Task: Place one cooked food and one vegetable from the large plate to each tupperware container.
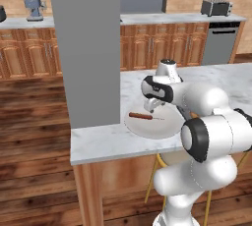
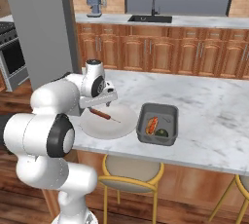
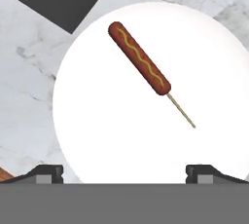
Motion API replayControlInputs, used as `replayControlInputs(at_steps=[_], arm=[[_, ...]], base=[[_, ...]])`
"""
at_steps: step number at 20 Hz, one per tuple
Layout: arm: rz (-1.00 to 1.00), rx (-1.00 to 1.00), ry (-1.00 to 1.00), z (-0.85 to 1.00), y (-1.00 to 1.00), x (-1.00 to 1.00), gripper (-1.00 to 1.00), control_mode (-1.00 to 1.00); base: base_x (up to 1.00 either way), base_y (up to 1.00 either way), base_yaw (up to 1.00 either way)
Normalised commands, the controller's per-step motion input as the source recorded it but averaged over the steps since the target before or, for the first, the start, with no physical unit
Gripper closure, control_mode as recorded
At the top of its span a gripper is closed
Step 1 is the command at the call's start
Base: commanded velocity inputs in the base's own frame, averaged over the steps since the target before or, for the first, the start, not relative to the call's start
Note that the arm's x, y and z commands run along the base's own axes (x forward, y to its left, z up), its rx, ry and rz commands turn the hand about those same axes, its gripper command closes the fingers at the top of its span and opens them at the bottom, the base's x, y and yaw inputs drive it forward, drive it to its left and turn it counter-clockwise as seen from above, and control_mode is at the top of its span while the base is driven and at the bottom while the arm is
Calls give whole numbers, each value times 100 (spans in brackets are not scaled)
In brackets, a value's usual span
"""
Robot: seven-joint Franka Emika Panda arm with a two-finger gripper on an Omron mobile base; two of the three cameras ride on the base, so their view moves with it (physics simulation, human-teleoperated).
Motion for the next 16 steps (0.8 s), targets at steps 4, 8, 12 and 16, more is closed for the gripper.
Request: replayControlInputs(at_steps=[4,8,12,16], arm=[[3,-1,-4,-18,0,3,-100,-100],[2,-6,-1,-25,0,9,-100,-100],[0,-11,0,-24,3,20,-100,-100],[0,-8,0,-20,1,8,-100,-100]], base=[[0,0,0],[0,0,0],[0,0,0],[0,0,0]])
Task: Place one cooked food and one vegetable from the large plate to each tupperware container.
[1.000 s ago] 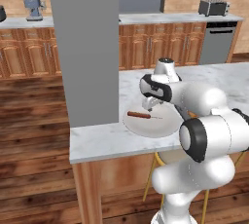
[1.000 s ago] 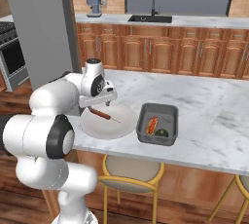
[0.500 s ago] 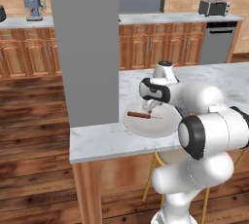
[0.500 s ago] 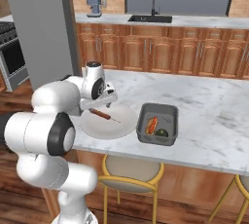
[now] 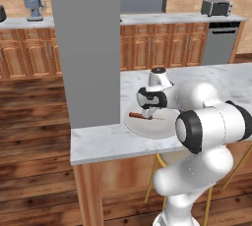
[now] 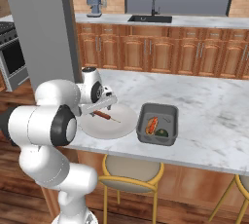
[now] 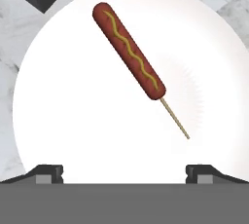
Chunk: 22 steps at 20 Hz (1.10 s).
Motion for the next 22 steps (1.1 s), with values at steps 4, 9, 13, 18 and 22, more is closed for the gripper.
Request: replayControlInputs(at_steps=[4,9,13,18,22], arm=[[2,0,0,-3,0,0,-100,-100],[12,0,1,0,0,9,-100,-100],[17,3,4,-4,0,27,-100,-100],[18,1,1,-9,0,15,-100,-100],[11,0,0,-7,0,0,-100,-100]], base=[[0,0,0],[0,0,0],[0,0,0],[0,0,0],[0,0,0]])
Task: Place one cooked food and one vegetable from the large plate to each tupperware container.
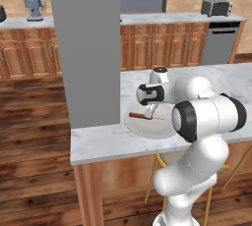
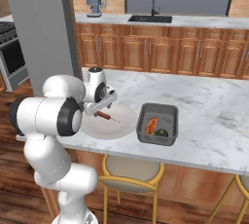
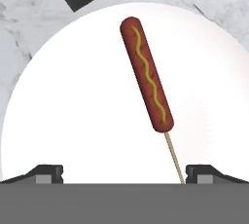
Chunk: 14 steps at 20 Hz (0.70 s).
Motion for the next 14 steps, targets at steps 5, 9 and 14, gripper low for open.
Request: replayControlInputs(at_steps=[5,9,14], arm=[[5,0,0,-8,0,0,-100,-100],[1,0,0,-26,0,7,-100,-100],[0,0,1,-33,0,21,-100,-100]], base=[[0,0,0],[0,0,0],[0,0,0]])
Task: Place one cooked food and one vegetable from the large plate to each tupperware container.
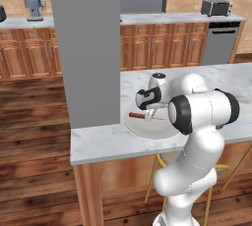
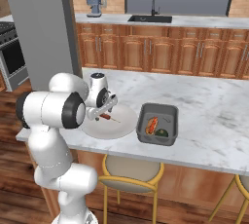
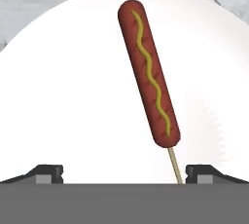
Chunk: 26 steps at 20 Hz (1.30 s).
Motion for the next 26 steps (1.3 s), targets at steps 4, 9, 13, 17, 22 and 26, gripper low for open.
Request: replayControlInputs(at_steps=[4,9,13,17,22,26], arm=[[0,0,2,-29,0,23,-100,-100],[0,0,0,-10,0,11,-100,-100],[1,0,0,0,0,2,-100,-100],[0,0,0,-8,0,4,-100,-100],[0,0,0,-14,0,11,-100,-100],[0,0,0,-11,-1,27,-100,-100]], base=[[0,0,0],[0,0,0],[0,0,0],[0,0,0],[0,0,0],[0,0,0]])
